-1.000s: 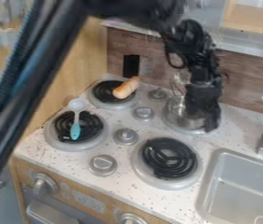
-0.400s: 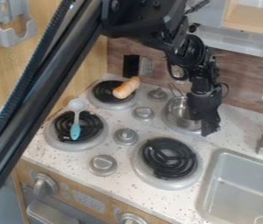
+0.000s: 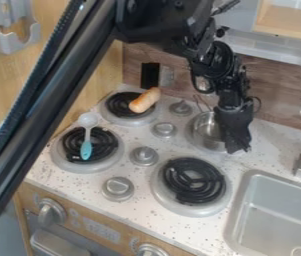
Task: Move the silver pot from the upper right to the lower right burner
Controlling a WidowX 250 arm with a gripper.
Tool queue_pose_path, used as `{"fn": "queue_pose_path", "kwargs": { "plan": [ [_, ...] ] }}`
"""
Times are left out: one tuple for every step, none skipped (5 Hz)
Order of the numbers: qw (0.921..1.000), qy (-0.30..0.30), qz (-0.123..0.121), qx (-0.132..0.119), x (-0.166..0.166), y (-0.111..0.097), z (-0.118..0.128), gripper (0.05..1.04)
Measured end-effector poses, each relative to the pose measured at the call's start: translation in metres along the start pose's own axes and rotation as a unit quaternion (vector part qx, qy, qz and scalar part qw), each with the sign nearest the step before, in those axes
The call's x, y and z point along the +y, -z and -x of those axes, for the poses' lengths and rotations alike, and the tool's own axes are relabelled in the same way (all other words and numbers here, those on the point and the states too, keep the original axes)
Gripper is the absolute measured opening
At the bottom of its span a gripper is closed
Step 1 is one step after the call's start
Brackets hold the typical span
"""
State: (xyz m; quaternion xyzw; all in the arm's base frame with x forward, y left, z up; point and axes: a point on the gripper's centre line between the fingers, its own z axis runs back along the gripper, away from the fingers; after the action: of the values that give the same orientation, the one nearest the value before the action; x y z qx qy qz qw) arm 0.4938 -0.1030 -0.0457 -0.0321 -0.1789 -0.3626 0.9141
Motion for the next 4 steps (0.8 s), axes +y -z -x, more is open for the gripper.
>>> {"fn": "queue_pose_path", "kwargs": {
  "plan": [
    [1.0000, 0.001, 0.002, -0.006, -0.007, -0.014, 0.007, 0.071],
    [0.9998, 0.001, -0.017, -0.010, -0.009, -0.037, 0.019, 0.063],
    [0.9993, -0.001, -0.035, -0.009, -0.017, -0.065, 0.037, 0.063],
    [0.9991, -0.017, -0.036, 0.018, -0.029, -0.072, 0.058, 0.063]
  ]
}}
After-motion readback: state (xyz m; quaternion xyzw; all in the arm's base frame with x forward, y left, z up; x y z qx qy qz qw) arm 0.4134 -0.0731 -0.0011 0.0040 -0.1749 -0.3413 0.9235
